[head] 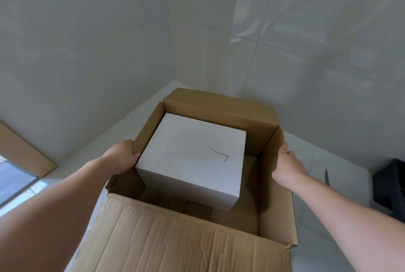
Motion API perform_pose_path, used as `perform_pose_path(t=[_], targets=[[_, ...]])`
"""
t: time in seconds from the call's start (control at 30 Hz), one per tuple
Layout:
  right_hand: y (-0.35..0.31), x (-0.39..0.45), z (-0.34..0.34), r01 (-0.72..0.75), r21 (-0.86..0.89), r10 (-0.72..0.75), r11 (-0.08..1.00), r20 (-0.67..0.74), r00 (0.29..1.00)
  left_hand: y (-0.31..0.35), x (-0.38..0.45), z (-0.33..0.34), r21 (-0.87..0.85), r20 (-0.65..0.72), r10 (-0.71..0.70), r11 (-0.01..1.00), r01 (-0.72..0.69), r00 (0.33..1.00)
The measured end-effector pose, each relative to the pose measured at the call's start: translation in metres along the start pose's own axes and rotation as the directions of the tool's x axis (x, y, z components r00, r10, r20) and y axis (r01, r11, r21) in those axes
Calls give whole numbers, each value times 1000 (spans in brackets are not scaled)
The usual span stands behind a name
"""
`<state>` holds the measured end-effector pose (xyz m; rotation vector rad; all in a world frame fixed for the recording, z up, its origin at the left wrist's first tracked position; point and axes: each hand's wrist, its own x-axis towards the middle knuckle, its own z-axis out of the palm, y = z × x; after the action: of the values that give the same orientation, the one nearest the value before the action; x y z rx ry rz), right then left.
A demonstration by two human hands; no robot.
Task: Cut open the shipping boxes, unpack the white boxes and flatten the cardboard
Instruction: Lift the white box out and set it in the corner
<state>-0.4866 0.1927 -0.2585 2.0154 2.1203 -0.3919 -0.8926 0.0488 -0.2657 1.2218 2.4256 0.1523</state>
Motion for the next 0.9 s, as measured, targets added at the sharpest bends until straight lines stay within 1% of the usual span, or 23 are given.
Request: perform_pose_path(t=[0.13, 0.27, 0.37, 0.43, 0.47, 0.5, 0.53, 0.57, 0.6, 0.63, 0.67, 0.7, 0.73, 0.77, 0.8, 0.83, 0.87, 0.9], targets=[[2, 8, -5, -23, -51, 26, 998, 48, 998, 6, -16, 1, -12, 85, -18, 1000, 19, 996], [14, 8, -9, -80, -54, 85, 995, 95, 992, 24, -30, 6, -9, 108, 0, 1000, 1, 994], [40, 9, -9, -133, -108, 149, 985, 148, 978, 49, -38, 15, 17, 125, 30, 999, -32, 992], [68, 10, -11, -190, -191, 217, 963, 134, 967, 70, -45, 22, 27, 147, 58, 998, -62, 987], [81, 11, -11, -194, -188, 217, 963, 110, 970, 83, -49, 27, 31, 160, 73, 996, -79, 984], [94, 13, -11, -188, -144, 202, 972, 94, 975, 96, -52, 32, 36, 173, 92, 994, -99, 981], [105, 12, -14, -210, -108, 222, 972, 115, 968, 109, -56, 37, 39, 185, 102, 993, -111, 977], [115, 11, -14, -213, -189, 241, 958, 139, 960, 122, -59, 43, 38, 195, 113, 992, -122, 974], [124, 8, -14, -122, -449, 250, 885, 237, 939, 135, -63, 48, 54, 205, 124, 989, -138, 971], [130, 4, -19, 36, -715, 262, 698, 302, 917, 146, -67, 55, 82, 209, 139, 984, -159, 968], [131, 0, -23, 141, -826, 271, 545, 333, 903, 155, -69, 60, 100, 202, 148, 980, -170, 968], [137, -1, -27, 149, -863, 308, 483, 326, 894, 164, -71, 61, 89, 201, 135, 984, -155, 970], [144, 0, -32, 111, -835, 307, 539, 318, 897, 171, -73, 62, 71, 219, 112, 989, -130, 969], [150, -2, -36, 25, -767, 311, 642, 289, 905, 179, -76, 61, 26, 228, 85, 995, -93, 970], [154, 2, -37, -75, -653, 311, 754, 253, 916, 185, -81, 59, 62, 248, 78, 994, -96, 966], [156, 6, -39, -136, -588, 296, 798, 185, 937, 188, -82, 62, 170, 228, 95, 976, -135, 969], [153, 6, -42, -147, -586, 284, 797, 149, 947, 192, -83, 62, 184, 152, 109, 973, -137, 982], [146, 6, -47, -177, -575, 287, 799, 105, 952, 197, -84, 60, 236, 93, 157, 956, -175, 983]])
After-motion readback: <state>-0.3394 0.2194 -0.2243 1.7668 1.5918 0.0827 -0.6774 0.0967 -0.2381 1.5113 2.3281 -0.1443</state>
